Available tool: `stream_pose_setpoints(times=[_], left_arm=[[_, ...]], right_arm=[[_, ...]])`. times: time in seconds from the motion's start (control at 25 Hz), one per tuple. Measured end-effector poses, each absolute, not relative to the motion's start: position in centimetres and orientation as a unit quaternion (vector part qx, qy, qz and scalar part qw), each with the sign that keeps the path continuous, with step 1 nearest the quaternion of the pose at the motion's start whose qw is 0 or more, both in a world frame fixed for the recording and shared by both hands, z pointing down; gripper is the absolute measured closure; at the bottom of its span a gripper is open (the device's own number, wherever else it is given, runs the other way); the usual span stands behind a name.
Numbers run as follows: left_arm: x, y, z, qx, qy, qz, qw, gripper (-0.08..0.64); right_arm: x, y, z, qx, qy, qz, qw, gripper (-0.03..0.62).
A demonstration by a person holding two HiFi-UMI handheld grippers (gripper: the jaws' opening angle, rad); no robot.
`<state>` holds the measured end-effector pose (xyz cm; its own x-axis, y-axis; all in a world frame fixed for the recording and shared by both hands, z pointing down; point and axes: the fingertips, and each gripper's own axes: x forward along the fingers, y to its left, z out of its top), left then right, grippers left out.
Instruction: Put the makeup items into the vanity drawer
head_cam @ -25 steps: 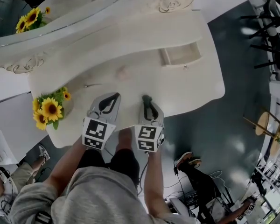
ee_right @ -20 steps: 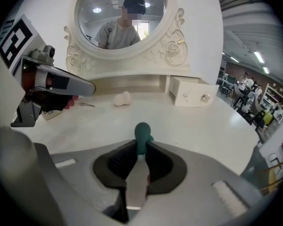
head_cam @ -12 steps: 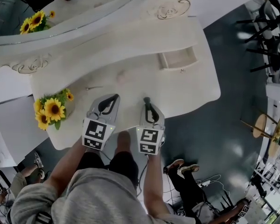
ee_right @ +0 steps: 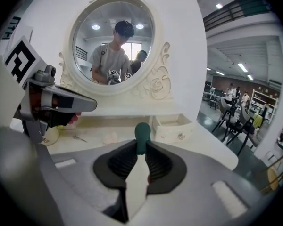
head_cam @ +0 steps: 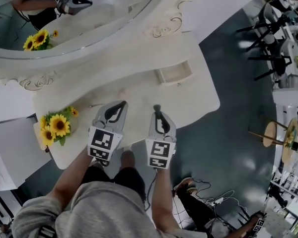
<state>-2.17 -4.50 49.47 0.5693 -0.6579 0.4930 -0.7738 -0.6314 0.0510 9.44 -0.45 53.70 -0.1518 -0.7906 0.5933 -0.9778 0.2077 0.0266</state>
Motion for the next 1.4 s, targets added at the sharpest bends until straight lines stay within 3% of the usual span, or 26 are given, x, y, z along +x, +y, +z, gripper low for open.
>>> stream_pose_setpoints(times=[0.64,1.4], left_arm=[[2.1,-10.7,45.1,0.888,-0.419,0.17,0.085,0.549],[4.2,-13.2,49.5,0.866,-0.444,0.198,0.115,0.549]], right_arm=[[14.6,-7.1,48.6,0.648,-0.721,0.144,0.2,0.538],[18.3,-15.2,54.7,0.633,-0.727,0.174,0.203,0.538]])
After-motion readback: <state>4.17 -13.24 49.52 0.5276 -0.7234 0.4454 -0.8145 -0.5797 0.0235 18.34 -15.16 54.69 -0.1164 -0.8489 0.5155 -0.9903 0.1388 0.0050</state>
